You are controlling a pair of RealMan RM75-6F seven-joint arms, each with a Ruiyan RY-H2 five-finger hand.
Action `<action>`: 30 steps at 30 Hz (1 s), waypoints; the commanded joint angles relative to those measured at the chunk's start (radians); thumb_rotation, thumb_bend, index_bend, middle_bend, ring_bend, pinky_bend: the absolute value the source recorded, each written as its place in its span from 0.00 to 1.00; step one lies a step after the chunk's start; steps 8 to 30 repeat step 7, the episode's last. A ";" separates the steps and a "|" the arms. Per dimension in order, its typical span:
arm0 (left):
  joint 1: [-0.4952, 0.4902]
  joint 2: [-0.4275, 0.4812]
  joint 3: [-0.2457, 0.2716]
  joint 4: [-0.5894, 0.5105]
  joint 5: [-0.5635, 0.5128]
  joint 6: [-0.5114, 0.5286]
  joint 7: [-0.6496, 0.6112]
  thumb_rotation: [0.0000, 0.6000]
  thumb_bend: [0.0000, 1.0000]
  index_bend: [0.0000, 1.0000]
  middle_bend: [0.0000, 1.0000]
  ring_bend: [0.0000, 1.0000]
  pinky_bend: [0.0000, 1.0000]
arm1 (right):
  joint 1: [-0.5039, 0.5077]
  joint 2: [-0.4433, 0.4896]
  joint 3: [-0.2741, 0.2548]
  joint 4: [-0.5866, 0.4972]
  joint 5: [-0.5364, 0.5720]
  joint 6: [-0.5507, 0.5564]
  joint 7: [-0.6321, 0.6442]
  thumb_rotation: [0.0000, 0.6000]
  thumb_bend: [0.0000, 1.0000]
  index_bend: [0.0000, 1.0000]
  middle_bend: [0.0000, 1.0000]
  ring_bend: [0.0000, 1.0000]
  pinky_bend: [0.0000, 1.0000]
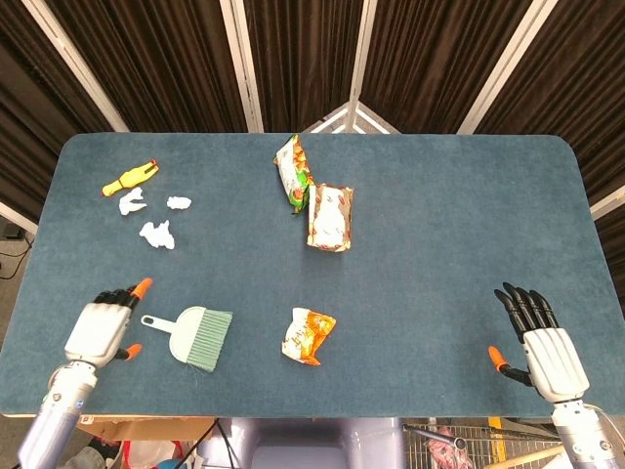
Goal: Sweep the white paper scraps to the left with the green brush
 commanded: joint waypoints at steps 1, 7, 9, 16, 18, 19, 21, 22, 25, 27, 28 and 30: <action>0.030 0.032 0.014 -0.018 0.014 0.033 -0.036 1.00 0.04 0.00 0.06 0.08 0.12 | 0.000 0.000 0.000 0.000 -0.001 0.001 -0.003 1.00 0.34 0.00 0.00 0.00 0.00; 0.123 0.110 0.048 0.024 0.165 0.182 -0.188 1.00 0.04 0.00 0.00 0.02 0.07 | -0.001 -0.002 0.002 0.010 -0.001 0.003 -0.022 1.00 0.34 0.00 0.00 0.00 0.00; 0.123 0.110 0.048 0.024 0.165 0.182 -0.188 1.00 0.04 0.00 0.00 0.02 0.07 | -0.001 -0.002 0.002 0.010 -0.001 0.003 -0.022 1.00 0.34 0.00 0.00 0.00 0.00; 0.123 0.110 0.048 0.024 0.165 0.182 -0.188 1.00 0.04 0.00 0.00 0.02 0.07 | -0.001 -0.002 0.002 0.010 -0.001 0.003 -0.022 1.00 0.34 0.00 0.00 0.00 0.00; 0.123 0.110 0.048 0.024 0.165 0.182 -0.188 1.00 0.04 0.00 0.00 0.02 0.07 | -0.001 -0.002 0.002 0.010 -0.001 0.003 -0.022 1.00 0.34 0.00 0.00 0.00 0.00; 0.123 0.110 0.048 0.024 0.165 0.182 -0.188 1.00 0.04 0.00 0.00 0.02 0.07 | -0.001 -0.002 0.002 0.010 -0.001 0.003 -0.022 1.00 0.34 0.00 0.00 0.00 0.00; 0.123 0.110 0.048 0.024 0.165 0.182 -0.188 1.00 0.04 0.00 0.00 0.02 0.07 | -0.001 -0.002 0.002 0.010 -0.001 0.003 -0.022 1.00 0.34 0.00 0.00 0.00 0.00; 0.123 0.110 0.048 0.024 0.165 0.182 -0.188 1.00 0.04 0.00 0.00 0.02 0.07 | -0.001 -0.002 0.002 0.010 -0.001 0.003 -0.022 1.00 0.34 0.00 0.00 0.00 0.00; 0.123 0.110 0.048 0.024 0.165 0.182 -0.188 1.00 0.04 0.00 0.00 0.02 0.07 | -0.001 -0.002 0.002 0.010 -0.001 0.003 -0.022 1.00 0.34 0.00 0.00 0.00 0.00; 0.123 0.110 0.048 0.024 0.165 0.182 -0.188 1.00 0.04 0.00 0.00 0.02 0.07 | -0.001 -0.002 0.002 0.010 -0.001 0.003 -0.022 1.00 0.34 0.00 0.00 0.00 0.00; 0.123 0.110 0.048 0.024 0.165 0.182 -0.188 1.00 0.04 0.00 0.00 0.02 0.07 | -0.001 -0.002 0.002 0.010 -0.001 0.003 -0.022 1.00 0.34 0.00 0.00 0.00 0.00; 0.123 0.110 0.048 0.024 0.165 0.182 -0.188 1.00 0.04 0.00 0.00 0.02 0.07 | -0.001 -0.002 0.002 0.010 -0.001 0.003 -0.022 1.00 0.34 0.00 0.00 0.00 0.00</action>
